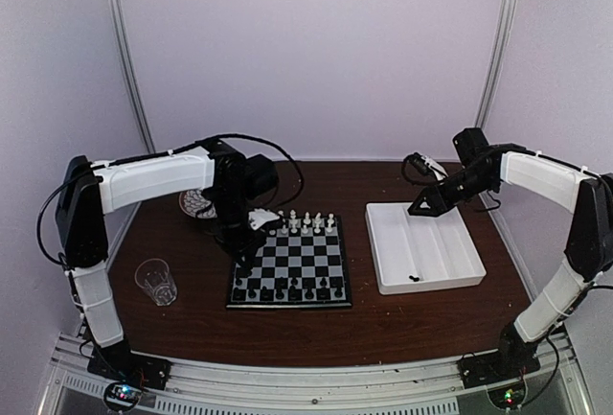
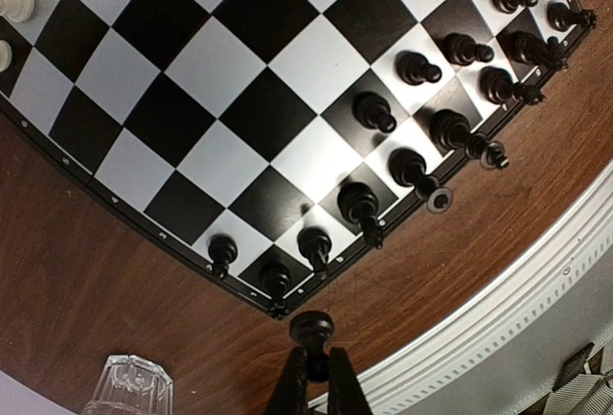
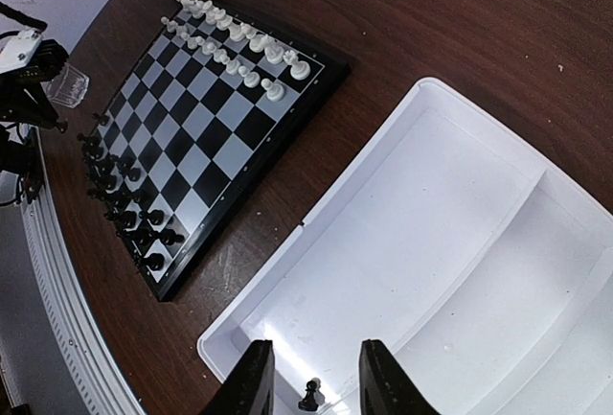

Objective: Set up the chess pieces on the board
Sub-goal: Place the pawn at g7.

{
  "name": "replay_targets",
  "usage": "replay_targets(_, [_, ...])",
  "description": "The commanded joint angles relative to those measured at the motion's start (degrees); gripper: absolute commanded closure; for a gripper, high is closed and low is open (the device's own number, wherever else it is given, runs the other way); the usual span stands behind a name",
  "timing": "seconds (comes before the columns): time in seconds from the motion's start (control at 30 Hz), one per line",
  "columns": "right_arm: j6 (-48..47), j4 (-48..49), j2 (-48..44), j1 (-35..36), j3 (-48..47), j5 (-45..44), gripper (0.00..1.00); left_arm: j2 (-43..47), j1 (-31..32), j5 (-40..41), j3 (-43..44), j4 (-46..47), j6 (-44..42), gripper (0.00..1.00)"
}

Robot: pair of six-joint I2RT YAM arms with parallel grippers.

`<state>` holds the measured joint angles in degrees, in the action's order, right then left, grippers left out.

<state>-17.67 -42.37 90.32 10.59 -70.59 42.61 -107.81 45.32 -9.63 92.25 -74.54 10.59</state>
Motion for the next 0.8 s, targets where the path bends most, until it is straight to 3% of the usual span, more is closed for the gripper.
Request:
replay_targets(0.0, [-0.55,0.35,0.09,-0.02,0.54,0.39,0.66,-2.12,-0.02,-1.13,-0.75,2.42,-0.37,0.97])
replay_targets(0.77, [-0.49,0.4,-0.75,-0.02,1.07,-0.16,0.65,-7.09,0.0,0.29,-3.82,7.96,1.09,0.97])
